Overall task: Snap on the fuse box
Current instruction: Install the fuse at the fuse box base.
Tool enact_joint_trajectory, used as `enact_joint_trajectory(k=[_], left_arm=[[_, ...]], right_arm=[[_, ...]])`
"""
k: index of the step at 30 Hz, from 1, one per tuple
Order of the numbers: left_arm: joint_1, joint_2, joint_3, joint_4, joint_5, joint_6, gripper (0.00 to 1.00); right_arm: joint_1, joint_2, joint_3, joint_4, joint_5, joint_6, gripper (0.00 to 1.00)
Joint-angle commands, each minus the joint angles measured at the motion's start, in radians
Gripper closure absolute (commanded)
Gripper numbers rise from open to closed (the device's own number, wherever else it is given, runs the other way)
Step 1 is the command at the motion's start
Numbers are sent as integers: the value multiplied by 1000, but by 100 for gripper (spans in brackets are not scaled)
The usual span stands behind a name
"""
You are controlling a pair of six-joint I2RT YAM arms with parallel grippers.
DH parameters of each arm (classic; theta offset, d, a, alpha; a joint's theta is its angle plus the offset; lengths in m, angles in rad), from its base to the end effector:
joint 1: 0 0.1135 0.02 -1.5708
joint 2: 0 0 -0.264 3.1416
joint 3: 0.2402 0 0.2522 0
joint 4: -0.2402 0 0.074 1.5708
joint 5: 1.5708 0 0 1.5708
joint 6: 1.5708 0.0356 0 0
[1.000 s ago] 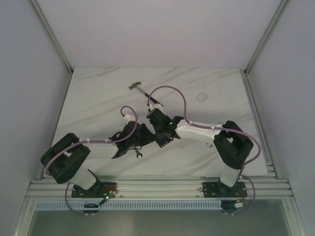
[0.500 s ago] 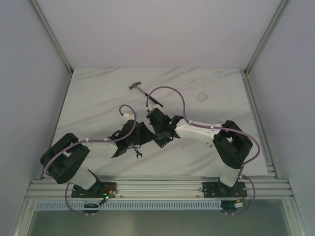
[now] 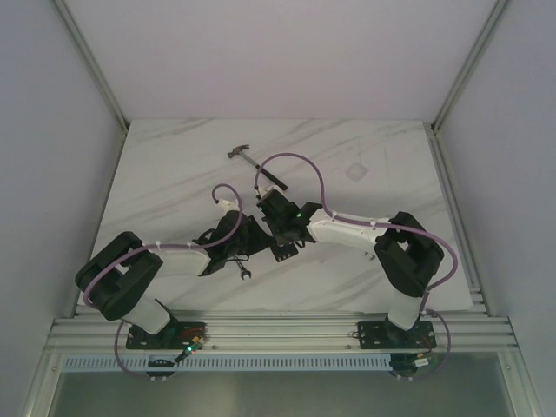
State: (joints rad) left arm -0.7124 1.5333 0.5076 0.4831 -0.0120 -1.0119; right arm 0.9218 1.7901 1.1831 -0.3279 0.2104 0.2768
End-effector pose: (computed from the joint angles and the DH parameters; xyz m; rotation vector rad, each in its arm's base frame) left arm 0.2139 -0.1842 0.1424 -0.3484 2.2574 -0.9705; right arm 0.2341 0.2962 0.1932 -0.7075 2.3904 0.2453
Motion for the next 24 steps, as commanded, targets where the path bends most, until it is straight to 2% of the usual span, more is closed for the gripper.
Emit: enact_joint_trajectory(k=[1,14,24], left_arm=[[3,19,26,-14,8,22,66],[3,43,28,-5,33,30,69],[2,60,14,28,56,18,70]], right_arm=[[1,49,41,-45,-29,-2,92],[-18,144,143,-147,-19,32,94],[-55,212,192,-190,-83,63,97]])
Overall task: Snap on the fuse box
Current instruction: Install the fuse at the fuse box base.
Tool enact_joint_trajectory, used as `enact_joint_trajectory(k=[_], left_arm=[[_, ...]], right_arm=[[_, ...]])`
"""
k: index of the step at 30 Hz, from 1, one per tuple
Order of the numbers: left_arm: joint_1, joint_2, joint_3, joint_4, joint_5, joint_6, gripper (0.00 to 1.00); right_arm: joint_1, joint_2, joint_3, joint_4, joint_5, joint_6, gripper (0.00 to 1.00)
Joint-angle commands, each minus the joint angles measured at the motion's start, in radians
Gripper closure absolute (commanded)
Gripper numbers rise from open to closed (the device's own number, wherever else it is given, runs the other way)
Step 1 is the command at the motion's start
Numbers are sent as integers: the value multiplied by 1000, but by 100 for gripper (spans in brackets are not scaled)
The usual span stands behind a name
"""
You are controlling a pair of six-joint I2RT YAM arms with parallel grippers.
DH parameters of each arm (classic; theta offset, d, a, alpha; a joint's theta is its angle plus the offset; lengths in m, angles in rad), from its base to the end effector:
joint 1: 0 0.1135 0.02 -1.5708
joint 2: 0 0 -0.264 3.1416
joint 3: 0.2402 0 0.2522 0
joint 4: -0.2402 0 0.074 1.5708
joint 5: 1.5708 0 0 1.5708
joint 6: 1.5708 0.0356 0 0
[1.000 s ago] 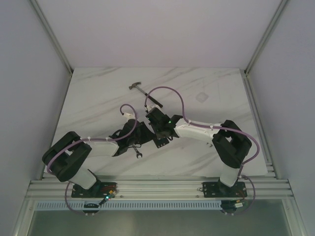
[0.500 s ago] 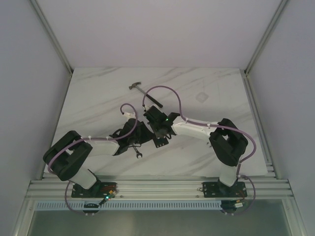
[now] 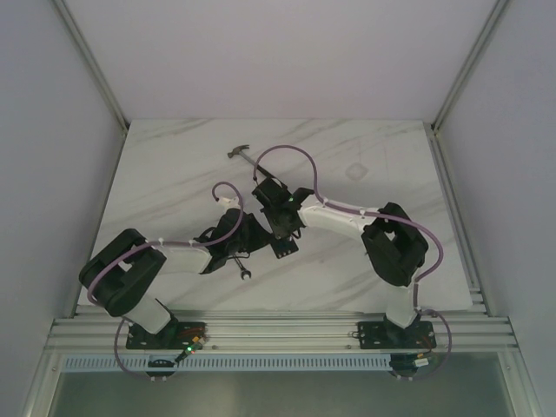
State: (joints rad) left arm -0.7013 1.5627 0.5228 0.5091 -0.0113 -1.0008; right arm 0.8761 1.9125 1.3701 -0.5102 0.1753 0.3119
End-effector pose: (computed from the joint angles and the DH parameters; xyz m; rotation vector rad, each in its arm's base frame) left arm 0.2204 -0.1856 0.1411 -0.3457 2.2419 -0.9682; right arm 0.2629 0.3058 0.1924 -0.6681 2.5235 0.1971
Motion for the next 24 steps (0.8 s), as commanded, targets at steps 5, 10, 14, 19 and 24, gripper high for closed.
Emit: enact_joint_trajectory(k=[5,10,14,19,24], left_arm=[[-13,45,-4,19,64,0,70],[-22,50,-7,29,72,-7,71],[-31,28,-19,29,71,-13,71],[-37,-1,-38,27,61,-25,71],[-38,-29,-38,11,41,-26,70]], right_arm=[[-9,131,33,-19,-63,30,100],[-11,146,38,-19,-57,36,100],[-6,92,19,-32,-65,42,100],[-2,-10,-15,-39,-76,42,91],[1,-76,-17,-39,-54,42,78]])
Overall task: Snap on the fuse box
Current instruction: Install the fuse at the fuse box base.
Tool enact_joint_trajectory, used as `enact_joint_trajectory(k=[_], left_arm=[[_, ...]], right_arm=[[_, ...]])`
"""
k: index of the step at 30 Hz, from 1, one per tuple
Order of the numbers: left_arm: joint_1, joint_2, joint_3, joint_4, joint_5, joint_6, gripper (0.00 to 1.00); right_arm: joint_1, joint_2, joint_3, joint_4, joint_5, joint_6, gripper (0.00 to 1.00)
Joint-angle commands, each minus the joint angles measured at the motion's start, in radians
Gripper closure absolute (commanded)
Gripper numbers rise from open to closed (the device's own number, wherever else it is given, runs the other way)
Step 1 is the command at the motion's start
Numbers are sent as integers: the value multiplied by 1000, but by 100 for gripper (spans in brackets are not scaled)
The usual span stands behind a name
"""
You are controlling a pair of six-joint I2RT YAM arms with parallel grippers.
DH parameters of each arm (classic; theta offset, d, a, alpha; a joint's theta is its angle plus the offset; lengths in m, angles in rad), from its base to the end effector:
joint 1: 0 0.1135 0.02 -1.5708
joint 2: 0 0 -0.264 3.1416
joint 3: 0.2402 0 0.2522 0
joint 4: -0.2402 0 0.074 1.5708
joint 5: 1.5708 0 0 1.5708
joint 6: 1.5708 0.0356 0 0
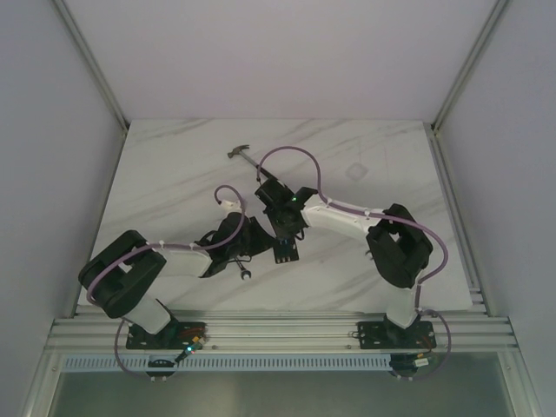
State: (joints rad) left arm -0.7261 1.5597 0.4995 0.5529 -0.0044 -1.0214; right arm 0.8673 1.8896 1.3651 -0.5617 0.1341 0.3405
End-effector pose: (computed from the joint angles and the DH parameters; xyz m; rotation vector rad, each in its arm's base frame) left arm 0.2132 -0.1891 0.1398 -0.3350 2.2327 -1.0152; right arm 0.2596 0.2987 0.1968 -0.6497 2.5790 0.2262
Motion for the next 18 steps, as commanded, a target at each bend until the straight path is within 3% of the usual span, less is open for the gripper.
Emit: enact_joint_trajectory(k=[1,8,18], left_arm=[[-13,-33,-15,-37,33,-5,70],[-13,-68,-15,-63,16,-4,66],[-13,-75,-6,-71,12,-1,61]], right_arm=[[10,-62,-9,12,-7,15,77],[7,-93,-14,3,46,56,73],[11,-164,-123,18,48,238,73]])
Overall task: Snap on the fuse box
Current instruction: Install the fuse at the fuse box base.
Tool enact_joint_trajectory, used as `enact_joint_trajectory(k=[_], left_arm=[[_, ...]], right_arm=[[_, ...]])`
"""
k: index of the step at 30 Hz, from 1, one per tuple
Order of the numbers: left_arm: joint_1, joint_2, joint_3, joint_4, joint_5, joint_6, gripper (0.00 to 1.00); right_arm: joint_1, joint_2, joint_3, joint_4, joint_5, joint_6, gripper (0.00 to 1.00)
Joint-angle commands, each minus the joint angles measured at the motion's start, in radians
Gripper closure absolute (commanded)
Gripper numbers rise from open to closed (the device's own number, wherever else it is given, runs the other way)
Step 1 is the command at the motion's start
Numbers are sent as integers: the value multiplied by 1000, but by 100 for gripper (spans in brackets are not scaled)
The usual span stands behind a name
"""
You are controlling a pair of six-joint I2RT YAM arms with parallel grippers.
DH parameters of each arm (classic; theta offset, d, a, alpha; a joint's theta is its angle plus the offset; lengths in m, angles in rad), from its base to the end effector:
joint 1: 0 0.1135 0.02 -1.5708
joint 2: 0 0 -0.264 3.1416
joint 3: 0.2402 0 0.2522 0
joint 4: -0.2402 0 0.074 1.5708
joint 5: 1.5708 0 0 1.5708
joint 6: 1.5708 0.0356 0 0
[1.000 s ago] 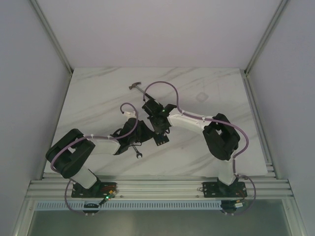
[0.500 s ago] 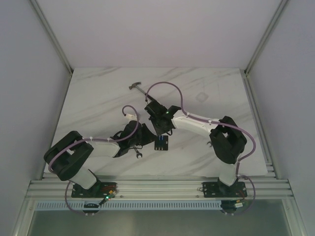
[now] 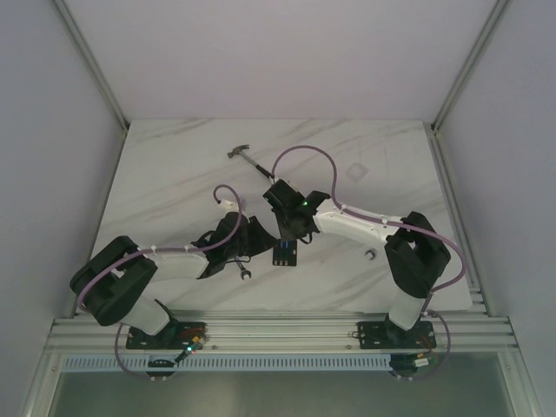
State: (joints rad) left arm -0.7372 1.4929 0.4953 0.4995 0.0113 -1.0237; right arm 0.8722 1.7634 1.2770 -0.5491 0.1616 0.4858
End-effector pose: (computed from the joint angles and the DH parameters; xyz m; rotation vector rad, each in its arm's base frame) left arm 0.2063 -0.1878 0.1511 -0.3147 2.2354 -1.0428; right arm 0.2429 0.2803 0.2173 -0.4445 2.5743 0.2852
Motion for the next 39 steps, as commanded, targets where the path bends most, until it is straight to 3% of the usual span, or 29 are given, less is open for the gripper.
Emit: enact_joint_trajectory(k=[1,22,39], left_arm=[[-1,-5,1,-19,-5,4,60],[-1,54,26,-11,10,5,62],[-32,71,8,29,9,-39,66]], right_arm=[[7,-37,-41,7,20,103,73],[8,49,-60,57,57,169,77],[-12,79,-68,44,17,141,96]])
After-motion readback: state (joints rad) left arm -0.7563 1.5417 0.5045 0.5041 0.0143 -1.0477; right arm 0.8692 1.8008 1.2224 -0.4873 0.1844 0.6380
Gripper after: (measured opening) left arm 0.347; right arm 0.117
